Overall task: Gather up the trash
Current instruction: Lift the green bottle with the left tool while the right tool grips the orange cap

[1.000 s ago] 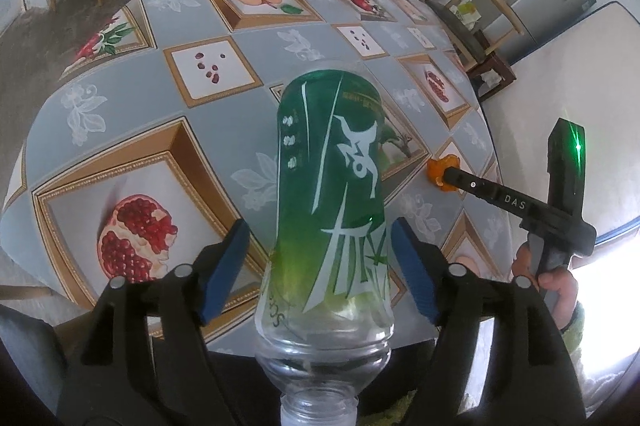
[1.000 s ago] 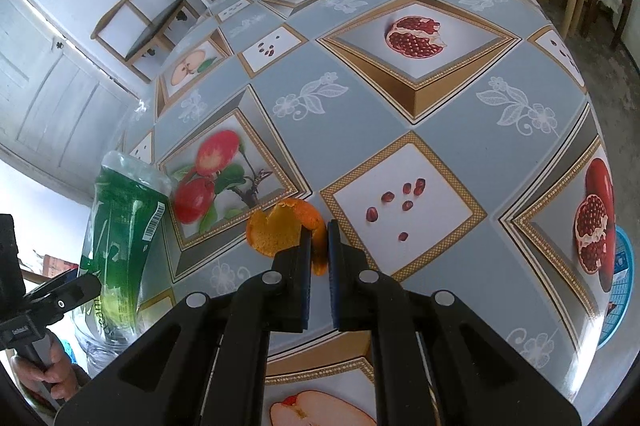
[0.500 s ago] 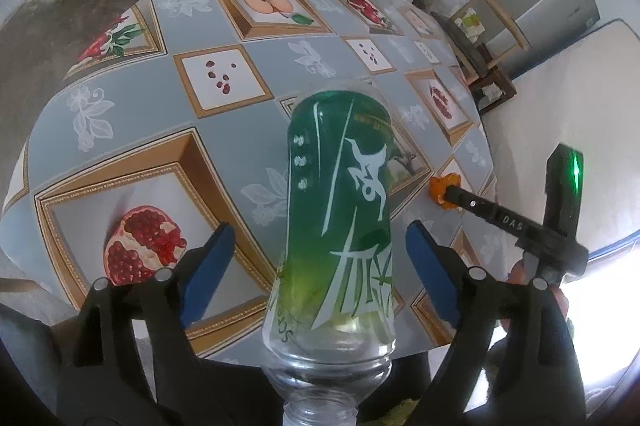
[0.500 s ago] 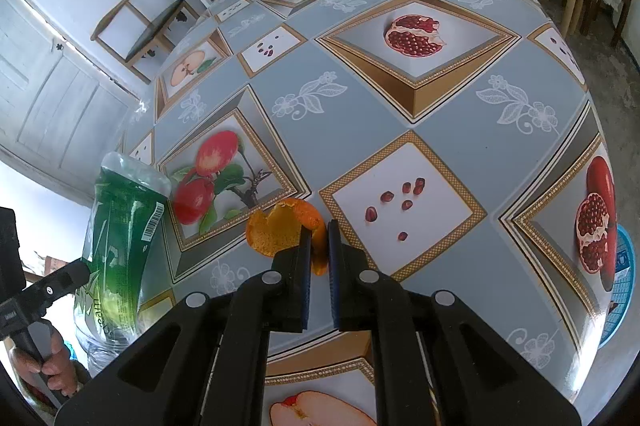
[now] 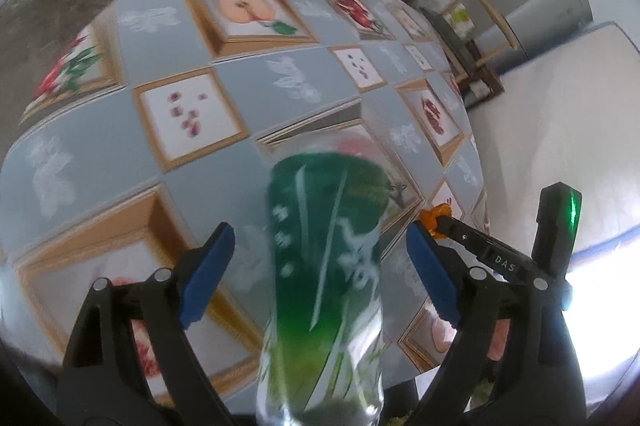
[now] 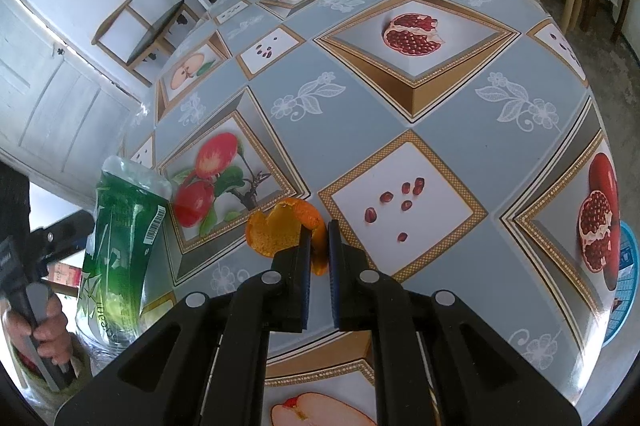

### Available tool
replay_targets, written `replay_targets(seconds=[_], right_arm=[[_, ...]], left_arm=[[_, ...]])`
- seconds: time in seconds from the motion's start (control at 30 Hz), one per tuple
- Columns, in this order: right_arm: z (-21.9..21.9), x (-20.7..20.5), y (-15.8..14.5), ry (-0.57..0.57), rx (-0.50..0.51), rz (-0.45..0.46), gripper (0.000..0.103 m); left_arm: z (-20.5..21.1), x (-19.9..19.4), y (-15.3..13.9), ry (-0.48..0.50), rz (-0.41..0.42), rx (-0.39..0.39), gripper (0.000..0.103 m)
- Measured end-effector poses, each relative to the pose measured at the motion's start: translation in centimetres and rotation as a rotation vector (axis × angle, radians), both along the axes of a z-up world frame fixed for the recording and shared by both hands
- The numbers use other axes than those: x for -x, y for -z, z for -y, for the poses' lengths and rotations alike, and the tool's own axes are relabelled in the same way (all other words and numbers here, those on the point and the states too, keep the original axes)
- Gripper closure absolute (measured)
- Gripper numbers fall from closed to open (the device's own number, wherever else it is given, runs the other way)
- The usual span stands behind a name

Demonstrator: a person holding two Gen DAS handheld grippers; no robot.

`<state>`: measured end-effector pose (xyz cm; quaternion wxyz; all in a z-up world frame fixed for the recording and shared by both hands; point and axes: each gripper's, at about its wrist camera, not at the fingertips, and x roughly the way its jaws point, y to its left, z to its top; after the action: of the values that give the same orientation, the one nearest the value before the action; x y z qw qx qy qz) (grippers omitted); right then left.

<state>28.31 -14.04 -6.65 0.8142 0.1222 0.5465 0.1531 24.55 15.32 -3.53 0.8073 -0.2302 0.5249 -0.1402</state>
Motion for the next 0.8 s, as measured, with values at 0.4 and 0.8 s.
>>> replay_targets(seconds=[0.4,0.8], right_arm=[[0.0,0.0,0.1,0.004,-0.002,0.003,0.094],[0.1,-0.1,0.1,0.006,-0.006,0.003,0.094]], left_arm=[[3.2,-2.0,1.0,0.11,-0.026,-0.132,0.032],[2.4,-1.0,0.7,0.066,0.018,-0.113,0.038]])
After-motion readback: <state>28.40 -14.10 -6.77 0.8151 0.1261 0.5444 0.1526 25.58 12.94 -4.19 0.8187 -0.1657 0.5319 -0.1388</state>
